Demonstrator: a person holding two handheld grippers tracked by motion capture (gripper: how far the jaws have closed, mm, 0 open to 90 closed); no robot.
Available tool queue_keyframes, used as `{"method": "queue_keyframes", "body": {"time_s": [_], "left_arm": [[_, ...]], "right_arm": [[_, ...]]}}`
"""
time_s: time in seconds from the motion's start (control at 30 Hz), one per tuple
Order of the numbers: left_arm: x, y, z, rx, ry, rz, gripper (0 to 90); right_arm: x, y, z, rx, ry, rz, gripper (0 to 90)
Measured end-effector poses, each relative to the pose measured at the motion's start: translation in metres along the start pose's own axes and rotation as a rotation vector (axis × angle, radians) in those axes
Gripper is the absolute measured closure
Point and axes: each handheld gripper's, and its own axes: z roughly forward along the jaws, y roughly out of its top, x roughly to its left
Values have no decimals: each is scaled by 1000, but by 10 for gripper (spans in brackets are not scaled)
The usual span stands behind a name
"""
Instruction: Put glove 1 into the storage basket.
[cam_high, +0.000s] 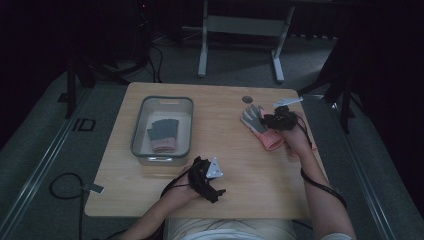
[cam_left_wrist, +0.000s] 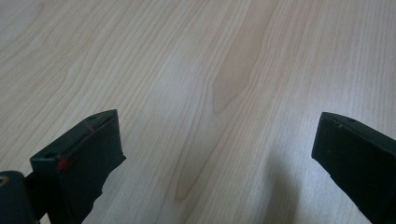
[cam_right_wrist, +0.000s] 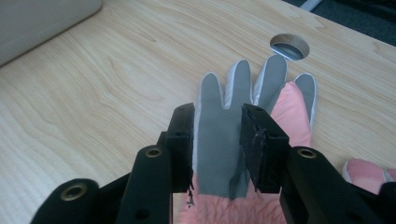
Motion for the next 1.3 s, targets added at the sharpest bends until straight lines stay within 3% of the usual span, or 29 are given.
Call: {"method": "queue_keyframes", "body": {"time_s": [0.1,0.2,0.47,0.5,0.63,0.8,1.1,1.3], "left_arm": [[-4,-6,1,-15,-5,-27,14],[-9,-9,3,-8,19,-17,14],[-13,-10,3,-44,26,-45,14],[-15,-11,3,-43,50,-33,14],[-16,-13,2,-50,65,-30,14],[-15,-14,2,-47,67,-33,14],[-14,-16,3,-54,65,-44,14],[-12,-18,4,-54,60,-49,14]], "right_arm": [[-4,3,7,27,-10,-9,659],[-8,4,14,49,-21,-16,664],[-12,-2,29,83,-16,-32,679],[-12,-2,30,86,-11,-38,680],[-9,-12,46,176,-17,-75,661],[-6,-17,55,202,-43,-76,686],[-1,-16,57,205,-86,25,851],[7,-7,41,126,-89,89,876]]}}
